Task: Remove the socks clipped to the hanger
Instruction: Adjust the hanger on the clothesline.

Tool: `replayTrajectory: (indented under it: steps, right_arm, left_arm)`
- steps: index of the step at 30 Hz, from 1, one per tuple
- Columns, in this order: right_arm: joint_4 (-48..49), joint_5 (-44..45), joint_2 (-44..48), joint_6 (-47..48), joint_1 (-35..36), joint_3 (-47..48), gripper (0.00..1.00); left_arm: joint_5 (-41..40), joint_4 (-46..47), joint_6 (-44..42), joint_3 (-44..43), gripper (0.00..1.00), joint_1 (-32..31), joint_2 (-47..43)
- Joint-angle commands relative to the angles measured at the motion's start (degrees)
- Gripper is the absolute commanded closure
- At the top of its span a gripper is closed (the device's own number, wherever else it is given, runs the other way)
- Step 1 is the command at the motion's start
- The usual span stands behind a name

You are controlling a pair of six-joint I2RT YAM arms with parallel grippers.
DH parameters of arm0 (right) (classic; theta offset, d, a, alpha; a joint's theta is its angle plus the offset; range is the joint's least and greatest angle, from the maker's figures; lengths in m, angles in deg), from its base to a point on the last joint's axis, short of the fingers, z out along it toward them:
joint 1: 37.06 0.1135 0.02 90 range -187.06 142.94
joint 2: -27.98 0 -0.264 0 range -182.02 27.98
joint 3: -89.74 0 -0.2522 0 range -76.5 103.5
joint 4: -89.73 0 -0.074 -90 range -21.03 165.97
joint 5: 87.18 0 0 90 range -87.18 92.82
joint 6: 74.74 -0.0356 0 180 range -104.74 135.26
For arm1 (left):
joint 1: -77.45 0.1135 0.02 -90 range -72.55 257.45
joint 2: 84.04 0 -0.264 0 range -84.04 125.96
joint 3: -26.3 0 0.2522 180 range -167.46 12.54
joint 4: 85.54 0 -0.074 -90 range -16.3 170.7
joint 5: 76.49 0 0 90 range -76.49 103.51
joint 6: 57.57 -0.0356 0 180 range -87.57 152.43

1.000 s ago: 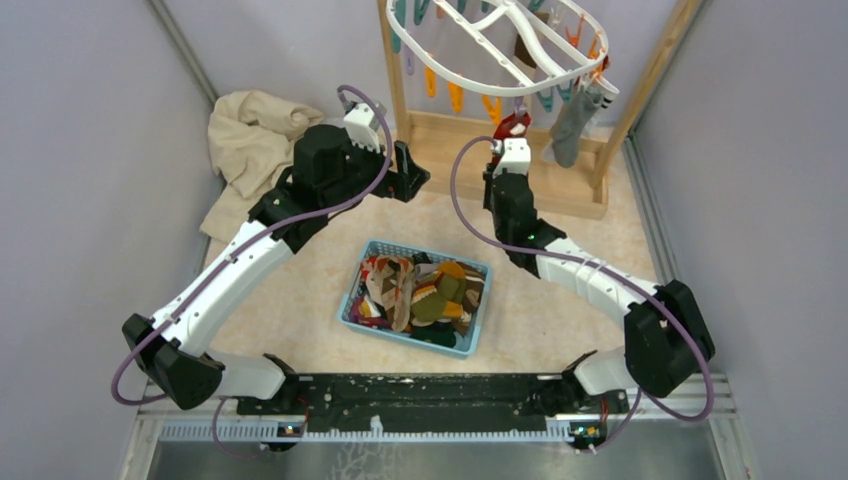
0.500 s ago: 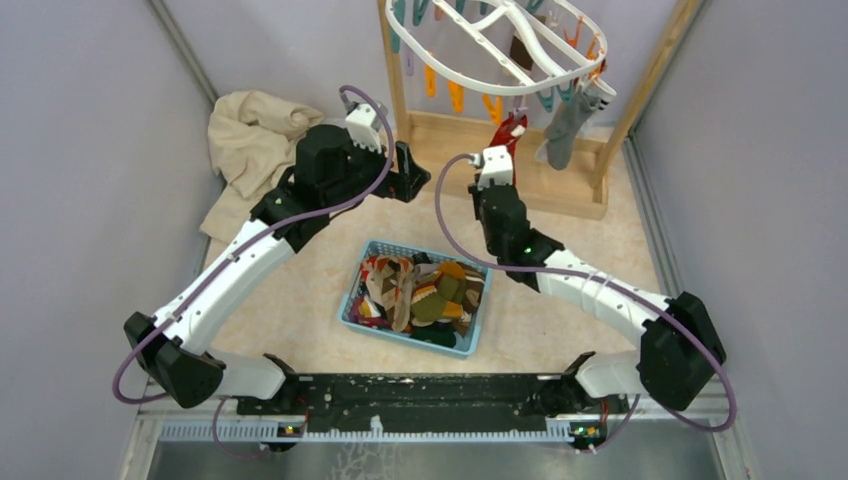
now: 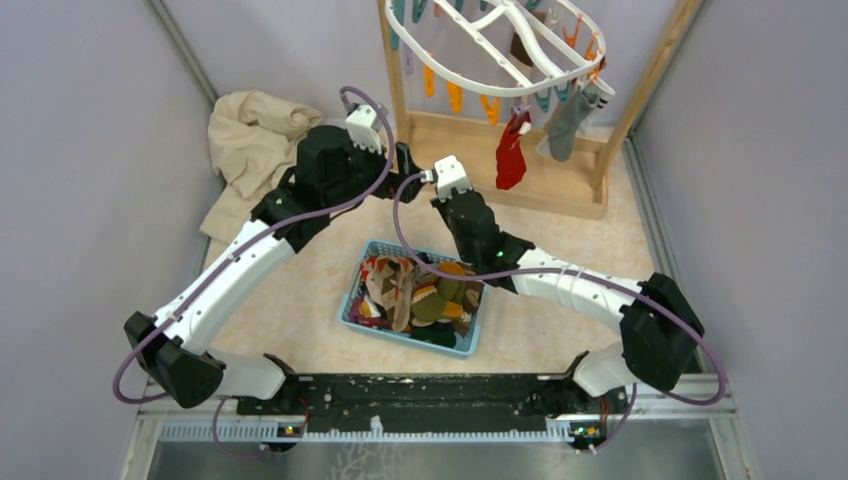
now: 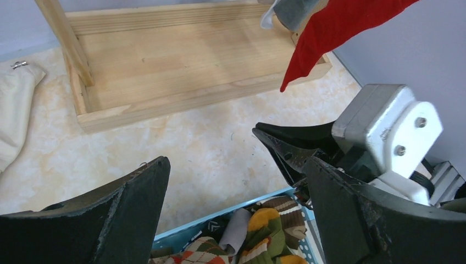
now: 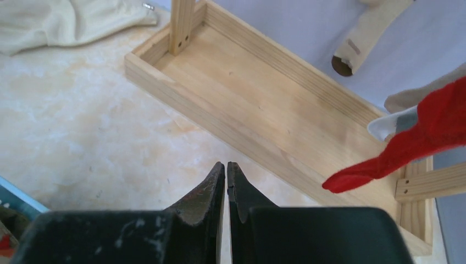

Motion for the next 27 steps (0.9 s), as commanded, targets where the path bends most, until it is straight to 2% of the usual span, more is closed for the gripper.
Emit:
replayTrajectory:
  steps: [1, 2, 3, 6, 11, 17, 22, 27]
  right_arm:
    - [3.76, 0.00, -0.23, 1.17, 1.02, 5.00, 0.93]
    - [3.46, 0.40, 0.20, 0.50, 1.00, 5.19, 0.90]
    - [2.97, 0.70, 0.89, -0.35, 1.01, 5.34, 0.82]
    - [-1.00, 1.21, 2.88, -3.16, 0.51, 6.66, 0.54]
    - [-6.55, -1.56, 9.38, -13.08, -5.86, 4.09, 0.36]
    - [-2.14, -6.46, 18.33, -15.41, -14.08, -6.48, 0.02]
    - [-2.57, -10.95, 19.92, -18.99, -20.34, -7.94, 0.02]
    - [-2.99, -10.21, 19.42, -20.29, -22.97, -8.77, 0.03]
  left_arm:
    - [-1.39, -0.67, -0.26, 0.46, 0.01, -0.12, -1.04]
    - [-1.52, -0.81, -0.42, 0.40, 0.01, -0.10, -1.21]
    - [-1.66, -0.93, -0.53, 0.41, 0.01, -0.14, -1.38]
    - [-1.97, -1.13, -0.73, 0.55, 0.01, -0.06, -1.61]
    - [-1.50, -0.65, -0.52, 1.18, 0.01, -0.03, -1.79]
    - [-0.81, -0.17, -0.25, 1.47, 0.01, -0.01, -1.88]
    - [-0.62, -0.04, -0.04, 1.49, 0.01, -0.04, -2.17]
    - [-1.06, -0.26, -0.07, 1.81, 0.01, -0.07, -2.88]
